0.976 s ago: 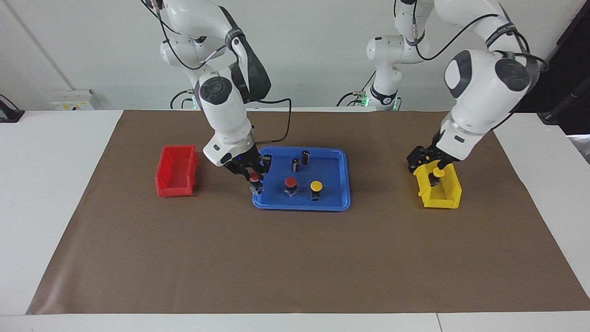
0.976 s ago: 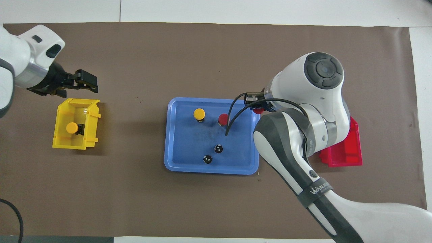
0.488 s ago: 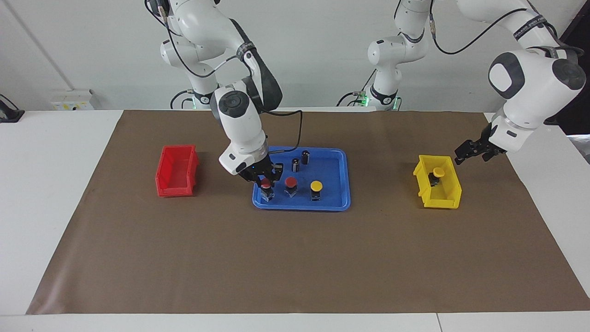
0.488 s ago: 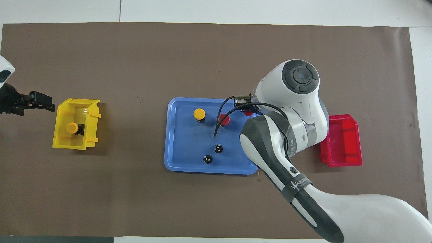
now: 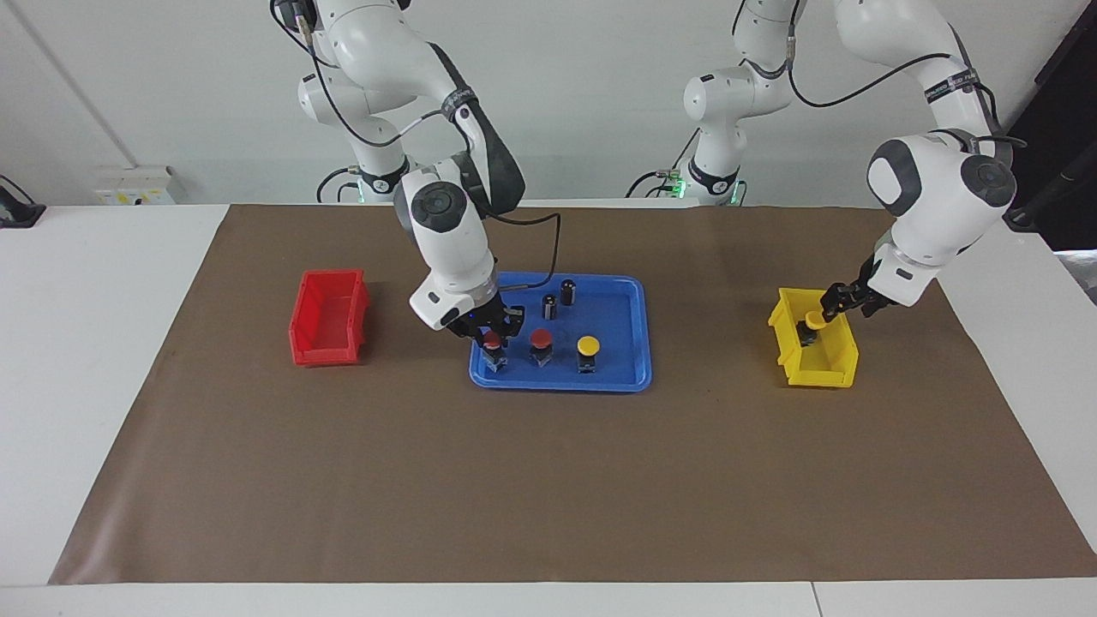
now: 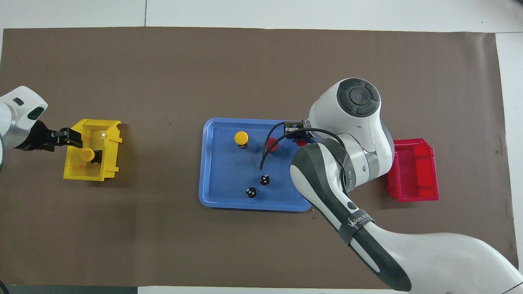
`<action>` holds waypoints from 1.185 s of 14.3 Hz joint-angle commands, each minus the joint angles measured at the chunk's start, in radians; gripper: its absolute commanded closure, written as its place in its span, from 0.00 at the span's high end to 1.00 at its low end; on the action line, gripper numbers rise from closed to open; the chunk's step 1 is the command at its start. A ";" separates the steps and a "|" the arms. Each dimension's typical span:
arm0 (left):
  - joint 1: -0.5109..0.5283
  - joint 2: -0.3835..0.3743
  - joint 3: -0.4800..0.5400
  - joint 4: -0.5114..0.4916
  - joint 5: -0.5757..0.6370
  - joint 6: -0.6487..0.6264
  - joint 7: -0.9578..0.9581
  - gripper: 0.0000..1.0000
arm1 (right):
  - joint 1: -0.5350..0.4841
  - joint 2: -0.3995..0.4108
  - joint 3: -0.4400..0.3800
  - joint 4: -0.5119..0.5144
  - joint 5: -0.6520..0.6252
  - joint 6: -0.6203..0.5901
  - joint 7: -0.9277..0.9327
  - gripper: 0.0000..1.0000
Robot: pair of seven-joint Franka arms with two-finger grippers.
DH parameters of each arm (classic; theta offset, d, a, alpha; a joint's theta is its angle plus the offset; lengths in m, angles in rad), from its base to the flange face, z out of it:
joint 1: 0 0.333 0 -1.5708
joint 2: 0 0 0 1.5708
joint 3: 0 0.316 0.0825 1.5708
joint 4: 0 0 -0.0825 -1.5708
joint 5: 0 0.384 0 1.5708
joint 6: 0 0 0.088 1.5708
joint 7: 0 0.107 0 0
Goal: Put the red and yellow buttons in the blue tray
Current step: 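Place the second red button in the tray while the left gripper withdraws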
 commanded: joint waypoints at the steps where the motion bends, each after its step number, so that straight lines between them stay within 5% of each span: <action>1: -0.015 -0.026 -0.004 -0.040 0.020 0.028 -0.036 0.79 | 0.002 -0.013 -0.001 -0.016 0.018 0.002 0.006 0.36; 3: -0.028 -0.025 -0.004 -0.052 0.020 0.031 -0.042 0.79 | 0.002 -0.013 -0.002 -0.016 0.018 0.006 0.003 0.44; 10: -0.029 -0.031 -0.006 -0.095 0.020 0.065 -0.045 0.77 | -0.024 -0.018 -0.005 0.034 0.007 -0.010 -0.003 1.00; 17: -0.031 -0.022 -0.006 -0.098 0.020 0.080 -0.074 0.67 | -0.167 -0.127 -0.014 0.125 -0.109 -0.215 -0.142 1.00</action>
